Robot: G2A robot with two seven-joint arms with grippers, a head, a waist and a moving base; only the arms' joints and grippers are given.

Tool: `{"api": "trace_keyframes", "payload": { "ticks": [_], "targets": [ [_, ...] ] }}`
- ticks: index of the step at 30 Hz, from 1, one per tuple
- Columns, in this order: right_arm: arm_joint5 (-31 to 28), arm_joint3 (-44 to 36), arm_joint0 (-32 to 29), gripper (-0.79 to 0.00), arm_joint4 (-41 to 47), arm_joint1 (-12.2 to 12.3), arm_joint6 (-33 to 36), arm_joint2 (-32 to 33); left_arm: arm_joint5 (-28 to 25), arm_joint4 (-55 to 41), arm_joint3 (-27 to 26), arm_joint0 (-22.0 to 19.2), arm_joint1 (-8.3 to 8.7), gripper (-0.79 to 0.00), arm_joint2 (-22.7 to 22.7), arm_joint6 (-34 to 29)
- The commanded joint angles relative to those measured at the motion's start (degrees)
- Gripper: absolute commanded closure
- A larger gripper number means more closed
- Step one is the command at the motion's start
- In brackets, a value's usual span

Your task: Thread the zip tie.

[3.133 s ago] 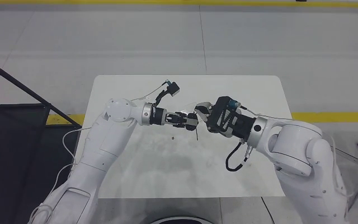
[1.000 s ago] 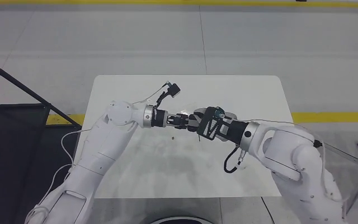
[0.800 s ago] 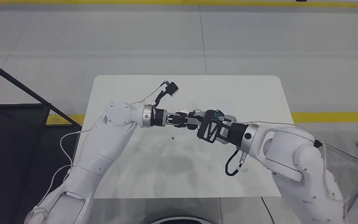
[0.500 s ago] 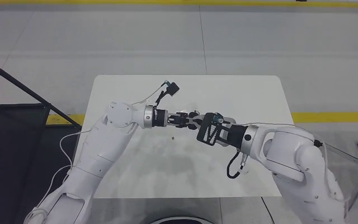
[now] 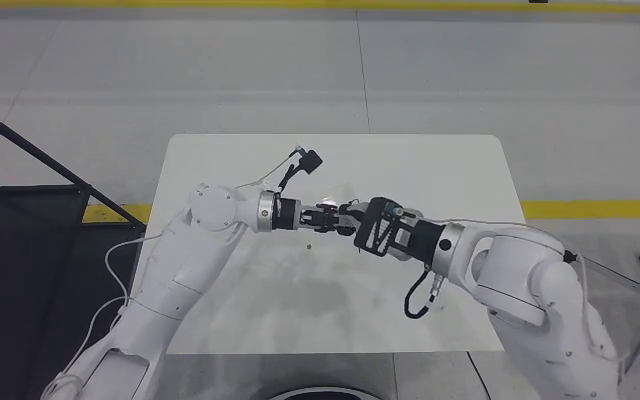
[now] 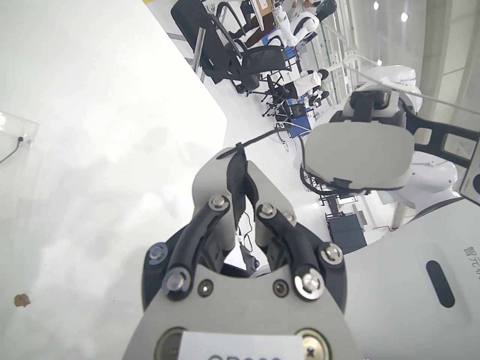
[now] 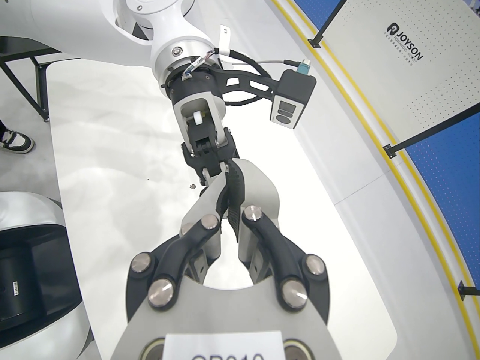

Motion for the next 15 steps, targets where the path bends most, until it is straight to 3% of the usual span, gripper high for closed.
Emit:
{"api": "trace_keyframes", "payload": {
  "ticks": [1, 4, 5, 7, 8, 9, 10, 11, 15],
  "targets": [
    [0.61, 0.1, 0.07, 0.0, -0.01, 0.01, -0.12, -0.1, -0.05, -0.07, -0.1, 0.07, 0.08, 0.0, 0.02, 0.03],
    [1.3, 0.31, 0.2, 0.0, 0.1, 0.04, -0.15, -0.24, -0.29, -0.11, -0.26, 0.15, 0.19, 0.0, -0.01, 0.47],
    [1.77, 0.38, 0.24, -0.055, 0.18, 0.04, -0.21, -0.21, -0.33, 0.01, -0.27, 0.2, 0.24, 0.0, -0.05, 0.8],
    [2.49, 0.43, 0.24, -0.388, 0.43, 0.05, -0.44, -0.16, -0.23, 0.6, -0.34, 0.33, 0.33, 0.0, -0.32, 2.3],
    [2.8, 0.45, 0.2, -0.437, 0.54, 0.06, -0.55, -0.08, -0.26, 1.13, -0.48, 0.4, 0.37, 0.0, -0.37, 2.94],
    [3.17, 0.47, 0.1, -0.554, 0.81, 0.08, -0.65, 0.04, -0.23, 1.68, -0.6, 0.5, 0.42, 0.0, -0.45, 3.7],
    [3.72, 0.44, -0.02, -0.751, 1.12, 0.09, -0.94, 0.31, -0.15, 1.74, -0.78, 0.63, 0.44, 0.0, -0.47, 4.29],
    [4.2, 0.43, -0.24, -0.785, 1.62, 0.11, -1.25, 0.57, -0.14, 1.59, -0.96, 0.72, 0.46, 0.0, -0.48, 4.56],
    [6.81, 0.36, -1.6, -0.785, 4.81, 0.25, -3.11, 2.98, -0.6, 1.68, -1.5, 1.02, 0.58, 0.0, -1.01, 6.96]
  ]
}}
